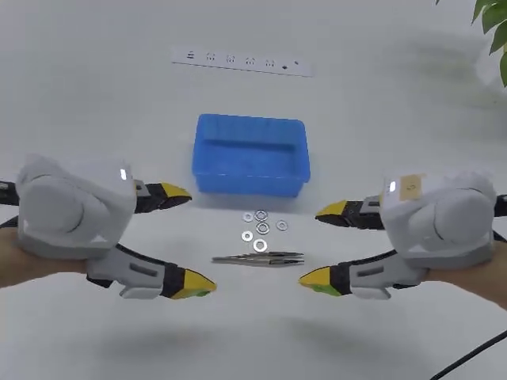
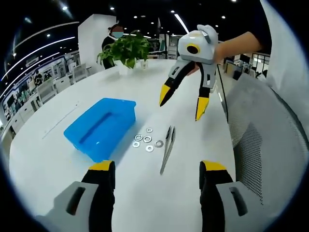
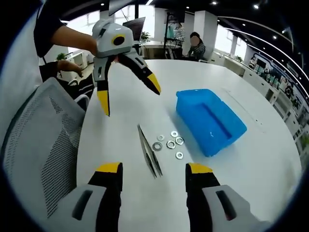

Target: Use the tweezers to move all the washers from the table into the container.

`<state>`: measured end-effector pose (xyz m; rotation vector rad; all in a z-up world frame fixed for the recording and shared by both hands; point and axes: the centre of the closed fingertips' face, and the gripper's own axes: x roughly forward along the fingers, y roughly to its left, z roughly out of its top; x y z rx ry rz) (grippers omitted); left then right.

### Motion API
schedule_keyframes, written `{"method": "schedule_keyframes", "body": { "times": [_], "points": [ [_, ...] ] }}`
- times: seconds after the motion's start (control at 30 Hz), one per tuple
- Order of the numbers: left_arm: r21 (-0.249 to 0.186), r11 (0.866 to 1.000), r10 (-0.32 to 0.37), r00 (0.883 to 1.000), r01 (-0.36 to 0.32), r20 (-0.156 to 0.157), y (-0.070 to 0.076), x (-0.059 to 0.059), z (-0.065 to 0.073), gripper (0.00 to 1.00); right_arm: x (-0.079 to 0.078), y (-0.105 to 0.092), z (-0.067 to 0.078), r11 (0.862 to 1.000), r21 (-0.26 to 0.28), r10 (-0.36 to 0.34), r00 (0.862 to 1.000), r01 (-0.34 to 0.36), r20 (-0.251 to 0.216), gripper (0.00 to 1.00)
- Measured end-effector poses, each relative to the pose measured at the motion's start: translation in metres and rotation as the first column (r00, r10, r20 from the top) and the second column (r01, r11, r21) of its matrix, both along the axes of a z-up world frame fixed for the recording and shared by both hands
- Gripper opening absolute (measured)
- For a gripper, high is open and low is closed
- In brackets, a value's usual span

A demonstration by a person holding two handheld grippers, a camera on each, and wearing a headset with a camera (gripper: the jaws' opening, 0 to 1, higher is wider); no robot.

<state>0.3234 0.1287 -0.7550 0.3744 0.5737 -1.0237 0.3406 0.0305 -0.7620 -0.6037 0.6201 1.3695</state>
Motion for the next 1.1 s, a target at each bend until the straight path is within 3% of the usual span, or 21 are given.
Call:
{"method": "schedule_keyframes", "body": {
  "times": [0.1, 0.3, 0.4, 0.43, 0.5, 0.67, 0.77, 1.1],
  "points": [
    [-0.002, 1.000, -0.015, 0.998, 0.015, -0.069, -0.005, -0.003, -0.008, 0.65, -0.001, 0.005, -0.010, 0.999, -0.030, 0.024, 1.000, -0.024, -0.011, 0.52],
    [-0.012, 1.000, -0.014, 0.997, 0.013, -0.079, -0.012, 0.007, -0.018, 0.58, -0.004, 0.019, -0.027, 0.992, -0.085, 0.095, 0.995, -0.094, 0.000, 0.49],
    [-0.004, 1.000, -0.017, 0.996, 0.016, -0.088, -0.014, 0.010, -0.023, 0.56, -0.008, 0.027, -0.033, 0.988, -0.096, 0.117, 0.993, -0.118, -0.018, 0.44],
    [-0.014, 1.000, -0.024, 0.993, 0.023, -0.114, -0.017, 0.007, -0.024, 0.56, -0.008, 0.029, -0.036, 0.985, -0.107, 0.133, 0.991, -0.133, -0.015, 0.42],
    [-0.040, 0.998, -0.044, 0.990, 0.039, -0.134, -0.022, 0.002, -0.023, 0.55, -0.010, 0.031, -0.039, 0.979, -0.127, 0.160, 0.987, -0.160, -0.008, 0.38],
    [0.015, 0.998, -0.063, 0.991, 0.065, -0.122, -0.020, 0.002, -0.032, 0.49, -0.011, 0.038, -0.042, 0.974, -0.136, 0.182, 0.983, -0.183, -0.014, 0.30],
    [0.012, 0.998, -0.063, 0.988, 0.066, -0.141, -0.020, 0.001, -0.034, 0.45, -0.010, 0.040, -0.041, 0.972, -0.135, 0.195, 0.981, -0.193, 0.001, 0.26],
    [0.046, 0.993, -0.105, 0.984, 0.113, -0.143, -0.026, 0.001, -0.041, 0.37, -0.010, 0.037, -0.046, 0.968, -0.152, 0.201, 0.980, -0.200, -0.009, 0.19]
  ]
}}
